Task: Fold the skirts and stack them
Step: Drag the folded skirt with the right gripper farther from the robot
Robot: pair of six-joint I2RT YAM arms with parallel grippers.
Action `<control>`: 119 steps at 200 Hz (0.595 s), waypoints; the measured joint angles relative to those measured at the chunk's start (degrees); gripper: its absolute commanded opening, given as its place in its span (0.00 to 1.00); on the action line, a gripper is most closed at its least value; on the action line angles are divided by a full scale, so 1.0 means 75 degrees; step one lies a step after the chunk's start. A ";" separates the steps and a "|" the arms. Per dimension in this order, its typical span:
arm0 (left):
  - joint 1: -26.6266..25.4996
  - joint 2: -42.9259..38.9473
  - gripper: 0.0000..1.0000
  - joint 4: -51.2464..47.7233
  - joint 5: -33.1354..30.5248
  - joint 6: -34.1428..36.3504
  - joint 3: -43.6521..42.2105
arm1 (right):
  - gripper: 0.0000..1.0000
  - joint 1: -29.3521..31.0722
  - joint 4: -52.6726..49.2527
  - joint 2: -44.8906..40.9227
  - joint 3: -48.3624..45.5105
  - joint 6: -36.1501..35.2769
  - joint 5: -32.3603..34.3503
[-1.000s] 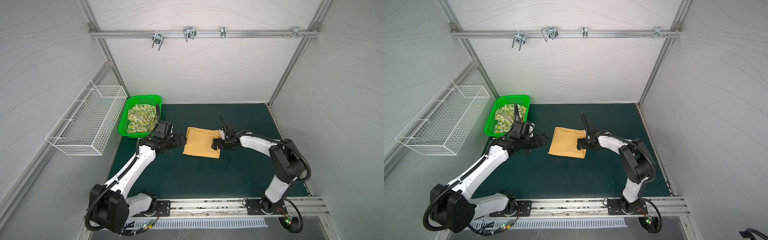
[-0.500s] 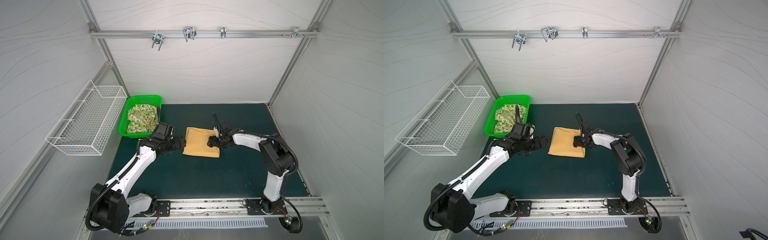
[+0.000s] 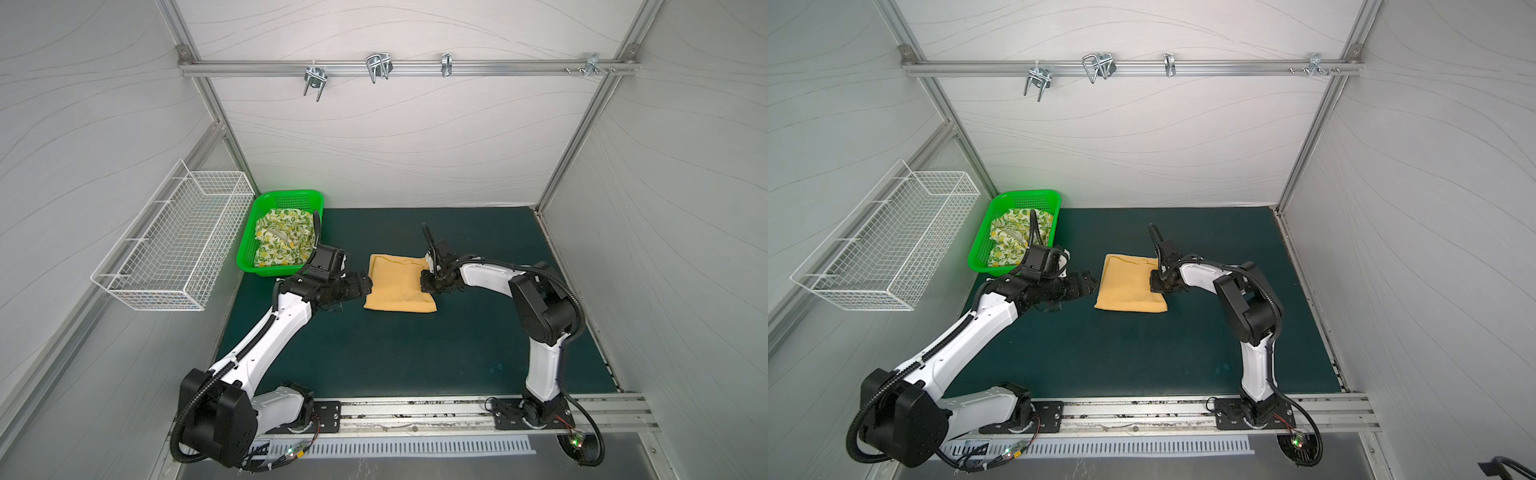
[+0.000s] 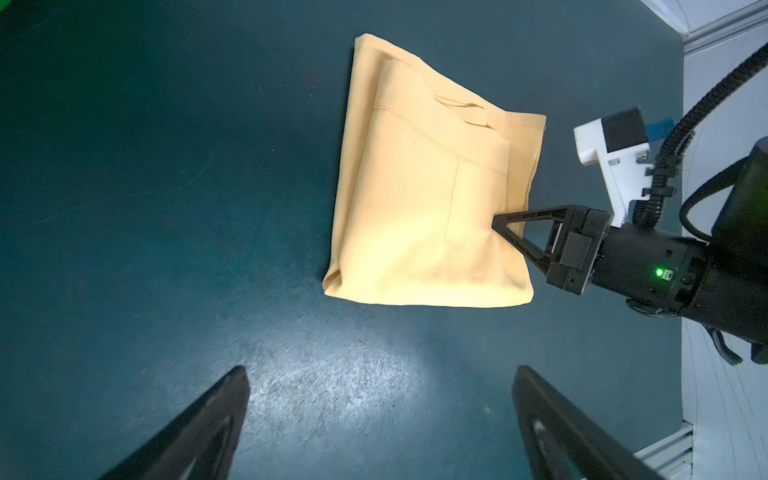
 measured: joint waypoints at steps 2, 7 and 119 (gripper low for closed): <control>0.0000 0.0000 0.99 0.0006 0.0009 0.0000 0.0000 | 0.04 -0.0003 -0.0038 0.0012 0.0032 -0.0017 0.0015; 0.0000 0.0000 0.99 0.0029 0.0015 0.0000 0.0000 | 0.04 -0.0009 -0.0143 0.0041 0.0117 -0.0073 0.0044; 0.0003 -0.0396 0.99 0.0991 0.0589 -0.0251 -0.0475 | 0.06 -0.1349 -0.3716 0.1131 0.3797 -0.2486 0.2334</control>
